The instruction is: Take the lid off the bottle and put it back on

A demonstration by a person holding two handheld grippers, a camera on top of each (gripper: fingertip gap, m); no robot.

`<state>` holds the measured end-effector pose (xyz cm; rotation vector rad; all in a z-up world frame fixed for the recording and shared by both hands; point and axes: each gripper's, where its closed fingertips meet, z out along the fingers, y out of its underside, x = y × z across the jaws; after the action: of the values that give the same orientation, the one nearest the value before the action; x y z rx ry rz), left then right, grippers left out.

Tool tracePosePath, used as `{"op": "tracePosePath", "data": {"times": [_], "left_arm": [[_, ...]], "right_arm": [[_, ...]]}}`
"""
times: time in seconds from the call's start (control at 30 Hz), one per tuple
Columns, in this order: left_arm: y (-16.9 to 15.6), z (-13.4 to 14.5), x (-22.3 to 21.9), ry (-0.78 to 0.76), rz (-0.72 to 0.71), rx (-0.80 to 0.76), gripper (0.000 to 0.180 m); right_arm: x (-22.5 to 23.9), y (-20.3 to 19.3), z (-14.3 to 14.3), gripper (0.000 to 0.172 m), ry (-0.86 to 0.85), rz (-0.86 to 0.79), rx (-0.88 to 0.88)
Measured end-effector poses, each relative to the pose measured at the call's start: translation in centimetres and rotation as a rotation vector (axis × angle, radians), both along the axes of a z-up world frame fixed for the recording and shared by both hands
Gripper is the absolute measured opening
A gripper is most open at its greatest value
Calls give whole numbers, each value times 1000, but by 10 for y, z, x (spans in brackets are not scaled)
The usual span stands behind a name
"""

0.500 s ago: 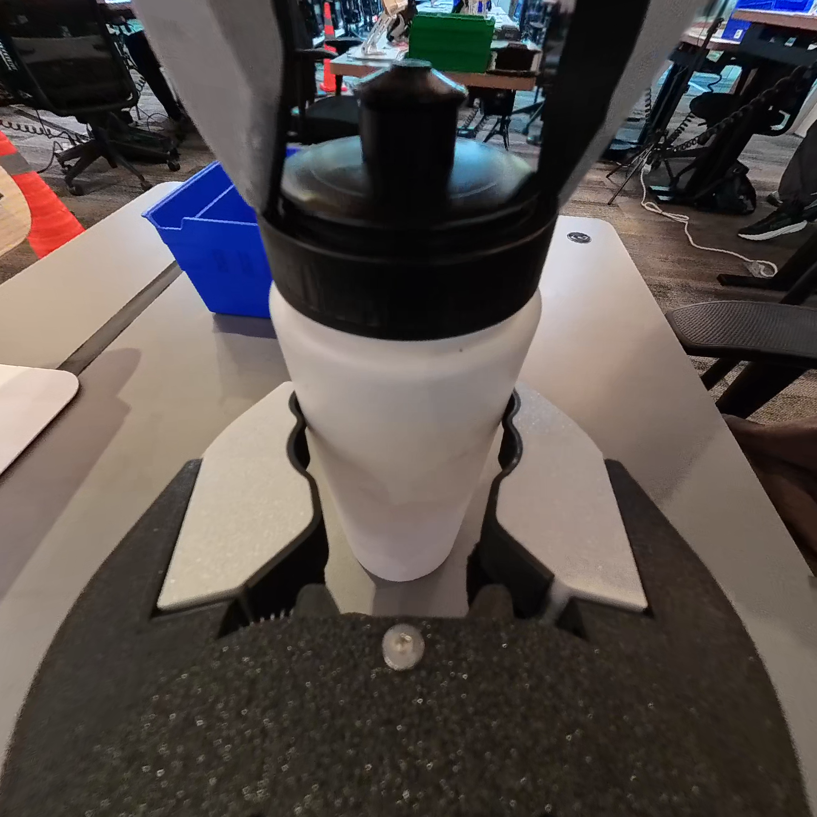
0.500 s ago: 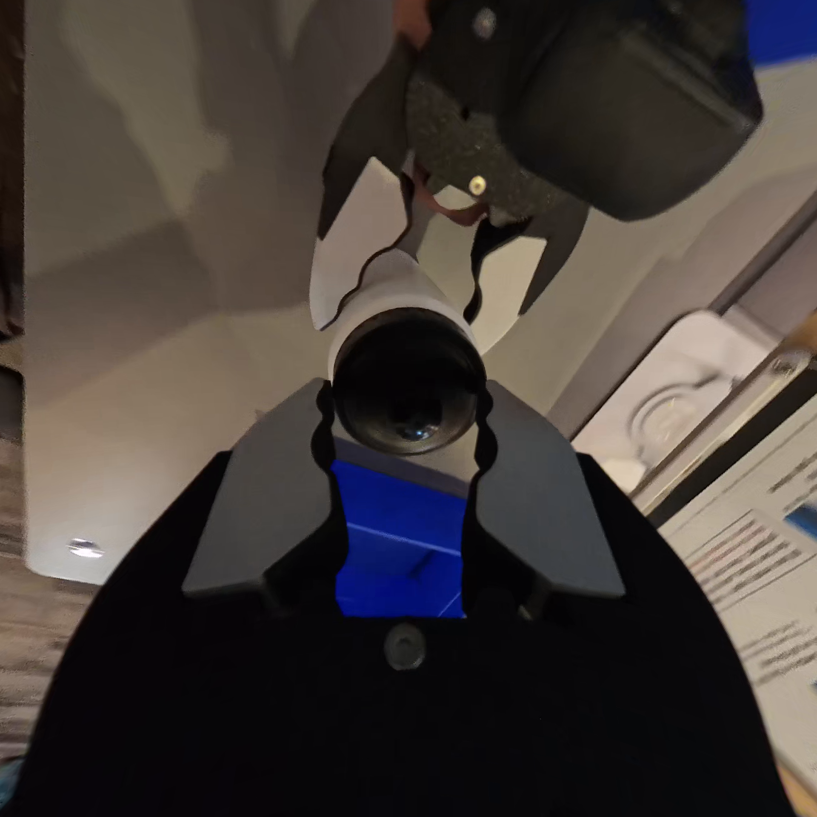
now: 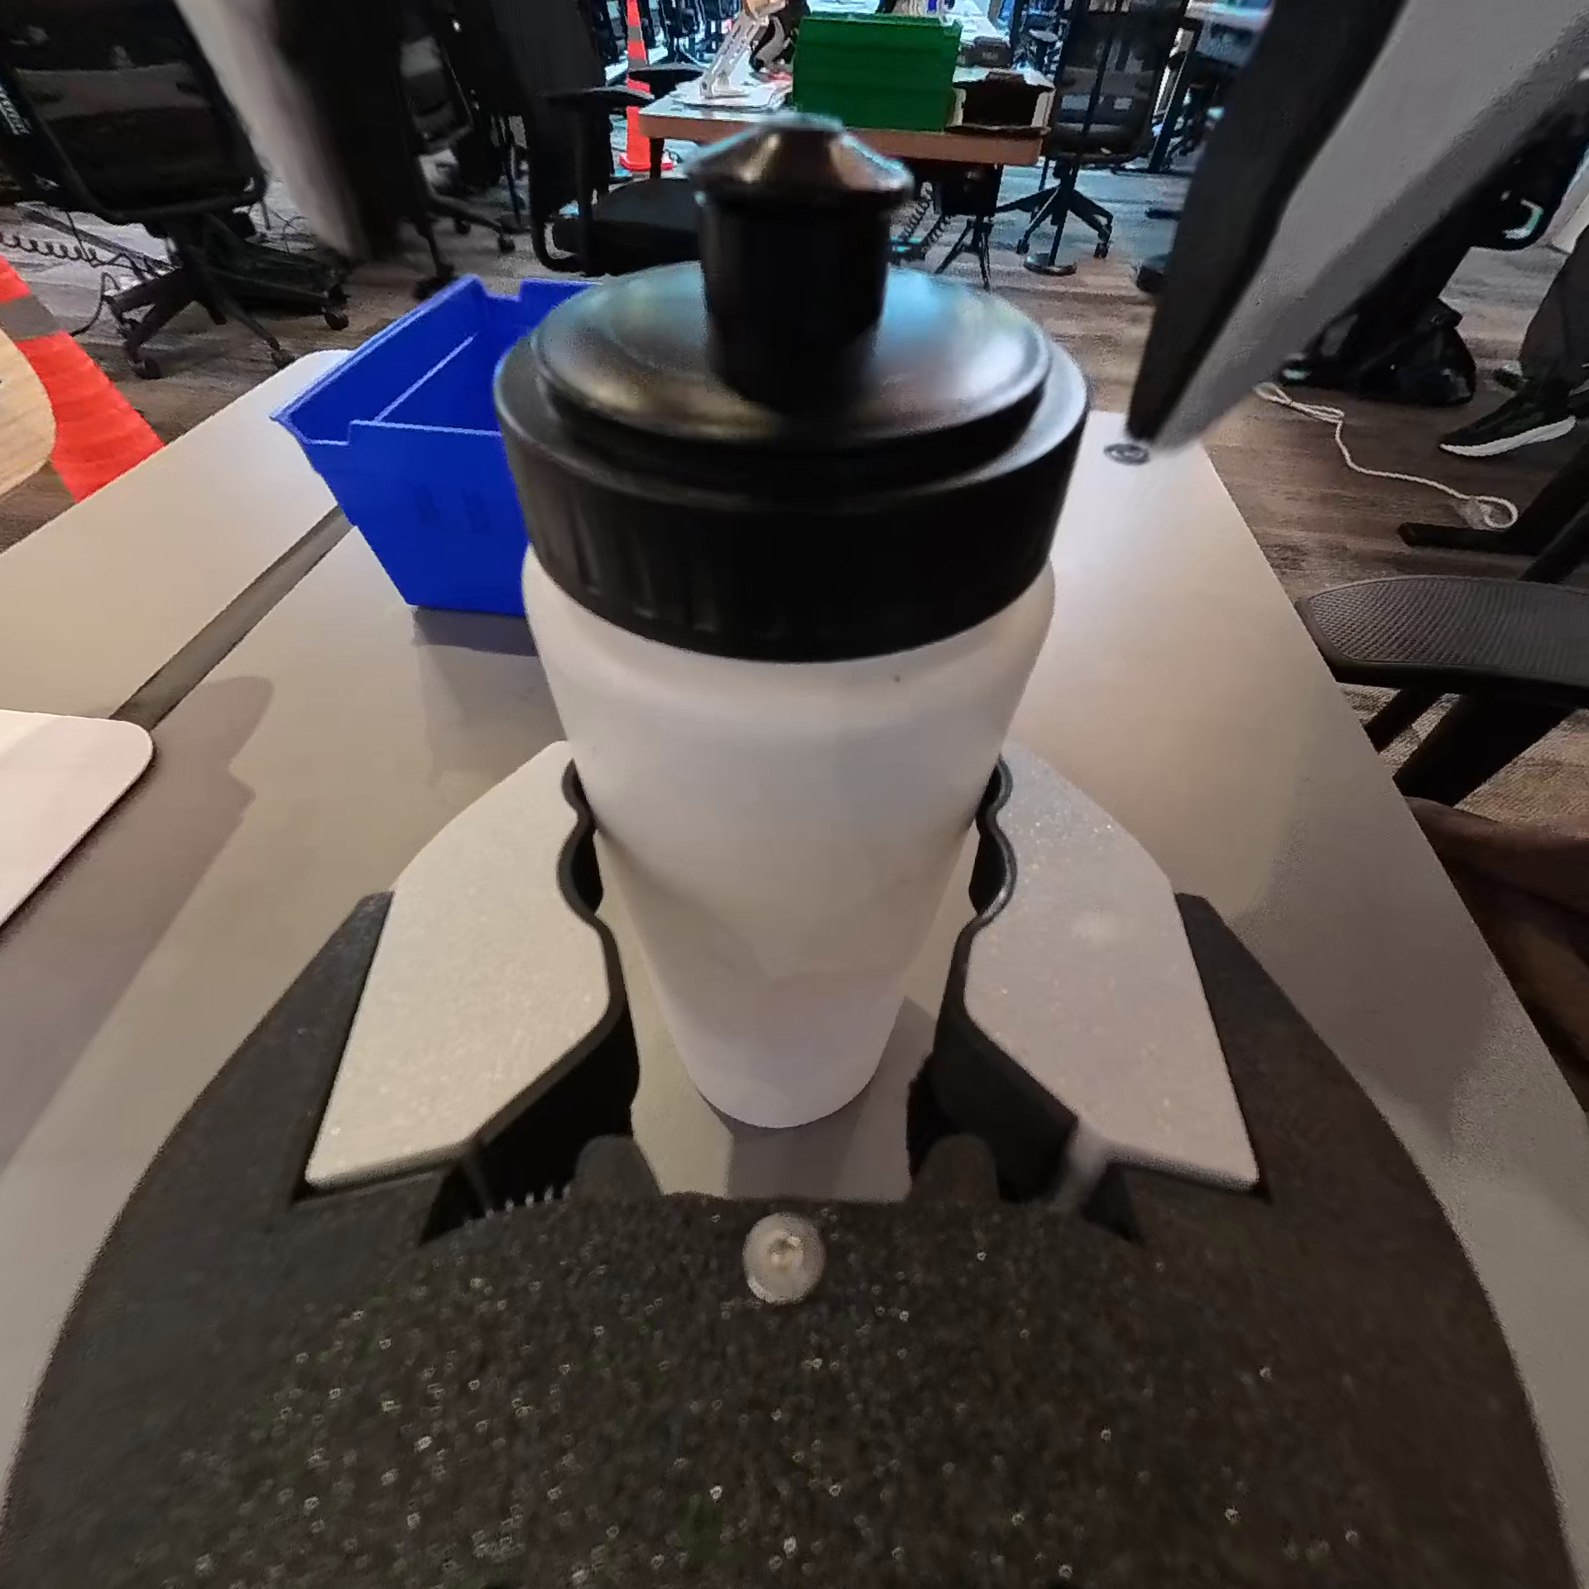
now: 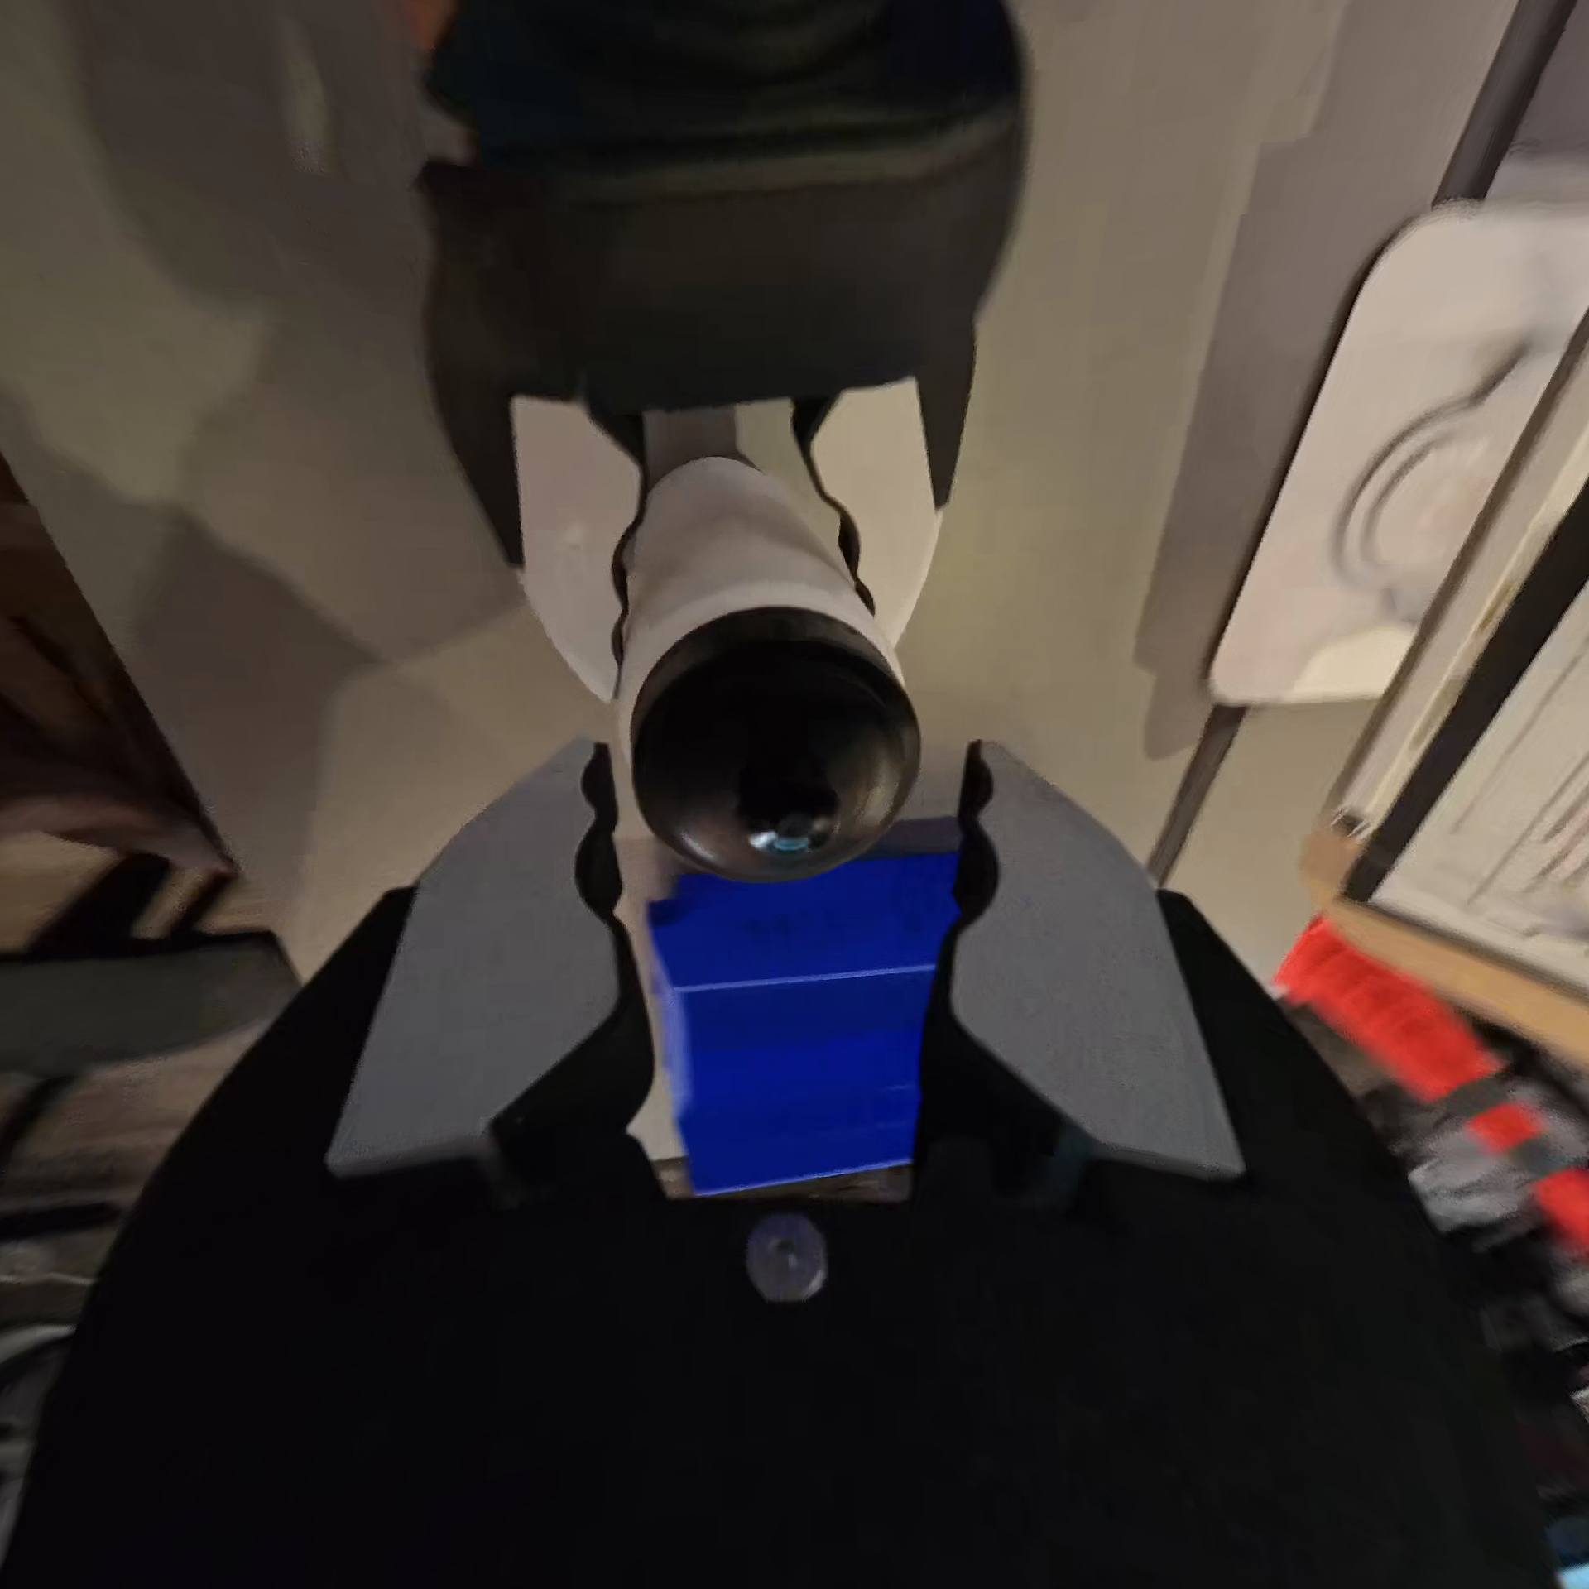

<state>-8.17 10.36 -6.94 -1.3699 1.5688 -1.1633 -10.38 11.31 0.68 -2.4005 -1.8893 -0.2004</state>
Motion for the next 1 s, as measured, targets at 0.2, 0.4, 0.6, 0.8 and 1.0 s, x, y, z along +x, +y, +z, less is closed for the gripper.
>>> {"op": "tracePosePath", "data": {"times": [0.2,0.4,0.6,0.8,1.0], "left_arm": [[0,0,0,-1,-4,-6,84],[-2,-1,0,1,-15,-4,85],[-3,-1,0,4,-18,-9,85],[0,-1,0,3,-7,-17,84],[1,-1,-3,4,-6,-19,84]], "right_arm": [[4,3,10,64,58,536,62],[12,1,-10,78,89,521,-142],[10,-6,-17,71,61,444,-202],[10,-6,-17,72,74,0,-209],[6,-8,-17,72,87,-484,-183]]}}
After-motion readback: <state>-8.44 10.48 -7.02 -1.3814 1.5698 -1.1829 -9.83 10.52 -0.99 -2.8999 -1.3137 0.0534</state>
